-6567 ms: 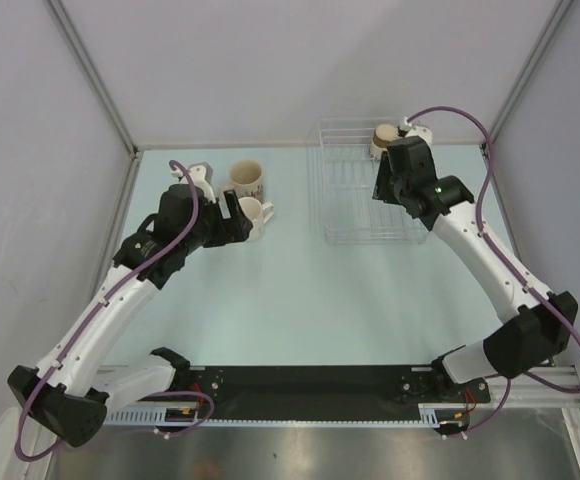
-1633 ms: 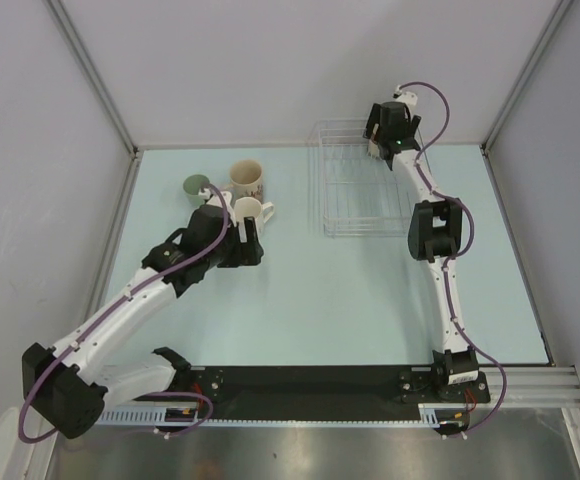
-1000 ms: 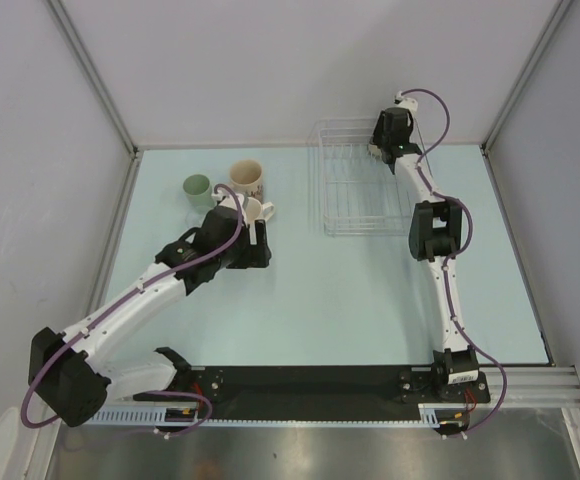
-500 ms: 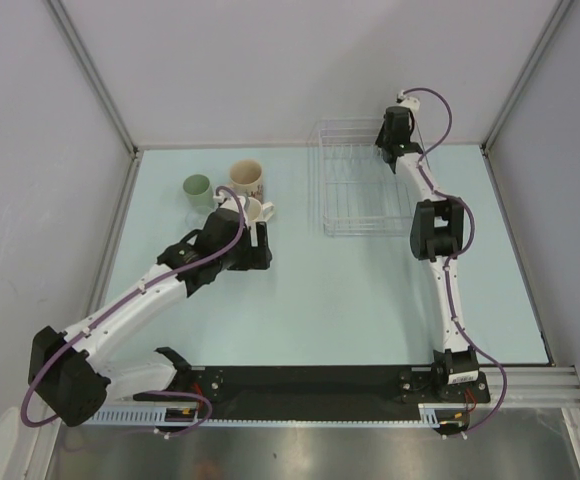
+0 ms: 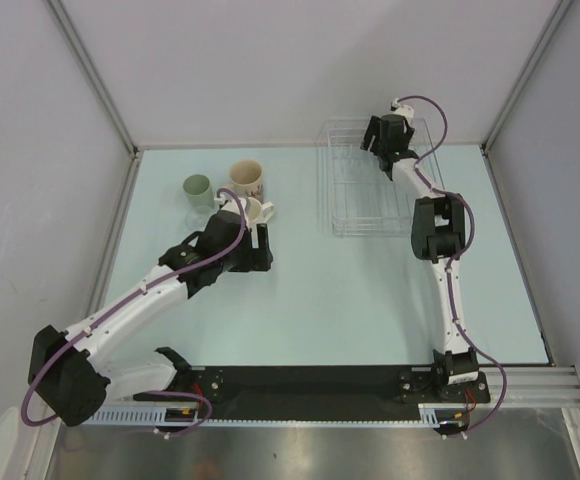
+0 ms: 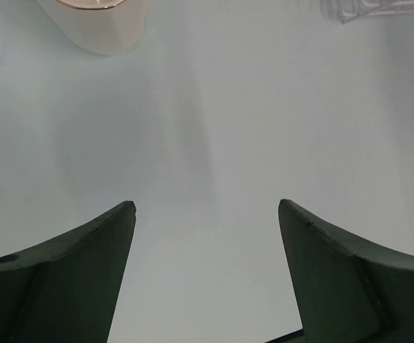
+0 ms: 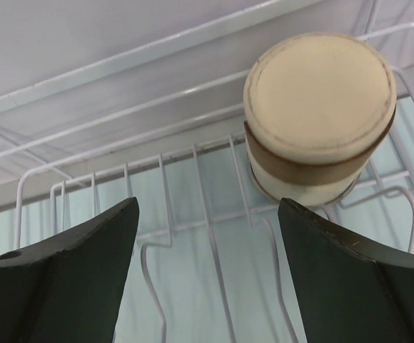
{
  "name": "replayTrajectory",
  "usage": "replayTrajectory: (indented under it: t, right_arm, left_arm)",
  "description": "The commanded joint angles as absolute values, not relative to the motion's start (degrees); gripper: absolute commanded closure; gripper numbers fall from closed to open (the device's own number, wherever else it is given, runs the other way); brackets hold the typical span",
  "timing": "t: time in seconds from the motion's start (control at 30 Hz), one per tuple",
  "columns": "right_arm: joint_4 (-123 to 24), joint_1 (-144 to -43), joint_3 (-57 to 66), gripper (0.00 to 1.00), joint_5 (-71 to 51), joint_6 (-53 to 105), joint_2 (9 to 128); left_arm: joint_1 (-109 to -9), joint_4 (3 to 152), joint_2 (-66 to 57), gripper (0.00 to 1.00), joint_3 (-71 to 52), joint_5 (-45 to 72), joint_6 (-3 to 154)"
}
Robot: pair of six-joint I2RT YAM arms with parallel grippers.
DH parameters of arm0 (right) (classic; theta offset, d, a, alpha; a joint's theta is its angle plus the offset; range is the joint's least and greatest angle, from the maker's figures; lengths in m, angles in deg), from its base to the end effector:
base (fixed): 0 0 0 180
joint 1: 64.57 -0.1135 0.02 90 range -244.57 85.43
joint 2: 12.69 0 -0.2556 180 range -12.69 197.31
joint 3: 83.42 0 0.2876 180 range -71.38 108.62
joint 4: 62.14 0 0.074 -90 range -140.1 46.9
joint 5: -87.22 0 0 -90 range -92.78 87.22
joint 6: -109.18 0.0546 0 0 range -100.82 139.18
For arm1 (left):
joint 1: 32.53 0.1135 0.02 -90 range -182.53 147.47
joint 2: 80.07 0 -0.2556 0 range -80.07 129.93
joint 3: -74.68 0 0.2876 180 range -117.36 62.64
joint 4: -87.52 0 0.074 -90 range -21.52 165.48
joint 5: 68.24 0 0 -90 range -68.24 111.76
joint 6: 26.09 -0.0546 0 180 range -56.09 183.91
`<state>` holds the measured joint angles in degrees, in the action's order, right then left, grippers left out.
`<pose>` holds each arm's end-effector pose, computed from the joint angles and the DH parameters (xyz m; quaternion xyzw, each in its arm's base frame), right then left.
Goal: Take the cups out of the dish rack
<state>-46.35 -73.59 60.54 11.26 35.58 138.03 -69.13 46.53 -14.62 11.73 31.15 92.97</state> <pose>0.6399 0.0882 0.1560 0.1208 0.8194 0.0221 0.5599 0.2413 -0.1681 0.2454 0.0280 0.9158 -0.1501 0.3714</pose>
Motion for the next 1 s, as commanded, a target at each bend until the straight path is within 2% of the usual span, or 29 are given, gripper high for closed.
replayTrajectory:
  t: [0.0, 0.27, 0.47, 0.97]
  right_arm:
    - [-51.4, -73.19, 55.29, 0.15, 11.64, 34.82, 129.36]
    - [-54.14, -73.1, 51.49, 0.15, 11.2, 34.39, 124.69]
    - [-48.1, -72.22, 58.77, 0.14, 12.25, 33.42, 129.25]
    - [-45.96, -70.55, 66.87, 0.04, 14.8, 31.83, 136.46]
  left_arm:
    - [-69.62, 48.41, -15.3, 0.13, 11.93, 31.52, 93.27]
    - [-69.62, 49.46, -14.68, 0.13, 12.02, 30.73, 93.01]
    - [-69.71, 49.99, -14.42, 0.13, 12.37, 30.9, 92.56]
    - [-69.62, 50.52, -11.78, 0.13, 12.28, 30.81, 92.39]
